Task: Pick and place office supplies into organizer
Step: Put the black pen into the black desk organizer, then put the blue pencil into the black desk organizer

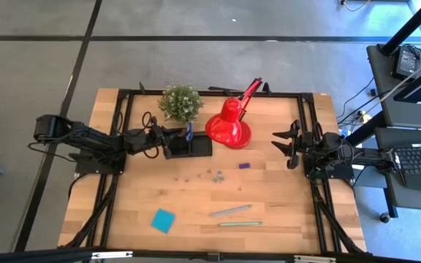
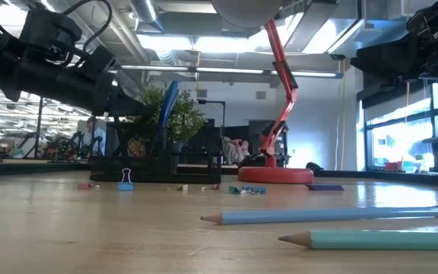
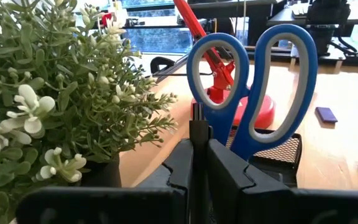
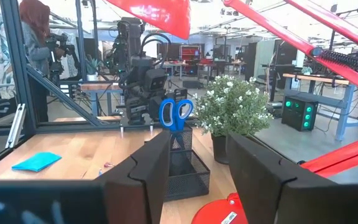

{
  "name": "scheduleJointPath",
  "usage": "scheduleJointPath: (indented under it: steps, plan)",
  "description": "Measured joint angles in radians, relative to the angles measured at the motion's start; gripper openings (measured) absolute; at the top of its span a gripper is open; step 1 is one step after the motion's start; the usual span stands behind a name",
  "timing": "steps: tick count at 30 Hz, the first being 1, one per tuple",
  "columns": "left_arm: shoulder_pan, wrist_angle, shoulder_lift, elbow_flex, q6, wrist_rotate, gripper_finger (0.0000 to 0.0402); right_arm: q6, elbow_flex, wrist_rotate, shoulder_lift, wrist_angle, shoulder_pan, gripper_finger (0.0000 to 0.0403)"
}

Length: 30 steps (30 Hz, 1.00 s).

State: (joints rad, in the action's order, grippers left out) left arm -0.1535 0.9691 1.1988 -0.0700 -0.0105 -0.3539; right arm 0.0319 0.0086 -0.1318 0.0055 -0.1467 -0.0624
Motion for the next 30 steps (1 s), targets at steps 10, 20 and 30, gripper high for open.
scheduleJointPath:
  steps: [10, 20, 30]
  plan:
    - [0.000, 0.000, 0.000, 0.000, 0.022, -0.004, 0.0068, 0.000, 0.000, 0.000, 0.000, 0.000, 0.000, 0.0162]
    - [0.000, 0.000, -0.012, 0.000, 0.023, -0.011, 0.0075, 0.000, 0.000, 0.000, 0.000, 0.000, 0.000, 0.0162]
    - [0.003, 0.009, -0.104, 0.000, -0.023, -0.011, 0.0077, -0.001, 0.000, 0.000, 0.000, 0.000, 0.000, 0.0162]
